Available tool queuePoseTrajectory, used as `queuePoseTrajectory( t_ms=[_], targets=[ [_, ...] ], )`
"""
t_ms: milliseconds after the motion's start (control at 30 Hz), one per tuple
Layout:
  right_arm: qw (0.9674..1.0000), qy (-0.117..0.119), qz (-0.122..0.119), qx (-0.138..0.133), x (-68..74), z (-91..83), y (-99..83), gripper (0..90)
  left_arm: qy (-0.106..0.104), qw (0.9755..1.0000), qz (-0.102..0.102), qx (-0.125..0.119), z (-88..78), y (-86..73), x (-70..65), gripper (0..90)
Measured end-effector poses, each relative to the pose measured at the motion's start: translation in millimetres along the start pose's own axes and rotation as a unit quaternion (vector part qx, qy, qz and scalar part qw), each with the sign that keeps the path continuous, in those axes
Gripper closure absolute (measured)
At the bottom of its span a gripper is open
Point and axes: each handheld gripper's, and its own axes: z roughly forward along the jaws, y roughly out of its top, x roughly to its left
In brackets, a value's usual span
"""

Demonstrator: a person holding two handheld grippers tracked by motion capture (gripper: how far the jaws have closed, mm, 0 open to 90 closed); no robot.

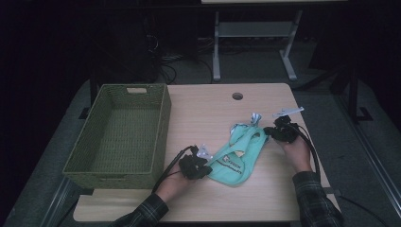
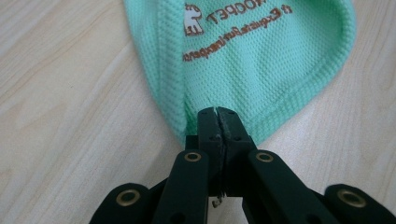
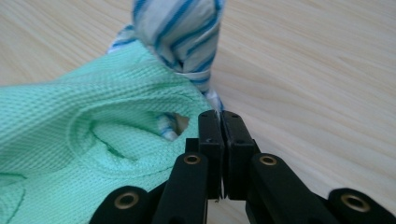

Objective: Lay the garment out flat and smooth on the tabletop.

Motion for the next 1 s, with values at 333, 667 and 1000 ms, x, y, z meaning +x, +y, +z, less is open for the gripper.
queuePoseTrajectory(
  t_ms=[333, 667, 1000],
  targets=[
    [0.9994, -0.016, 0.019, 0.023, -14.8, 8.6, -11.5, 88.1, 0.001, 1.0, 0.002, 0.002, -0.3, 0.0, 0.1, 88.8],
    [0.9995, -0.014, 0.018, 0.021, -12.8, 14.6, -15.4, 85.1, -0.027, 0.9994, -0.019, -0.007, 1.2, 0.2, 1.3, 86.7],
    [0.9998, 0.007, 0.017, -0.006, 6.1, -6.4, -18.4, 76.4, -0.025, 0.9992, -0.006, -0.03, -4.3, 4.9, -5.2, 84.7]
  ],
)
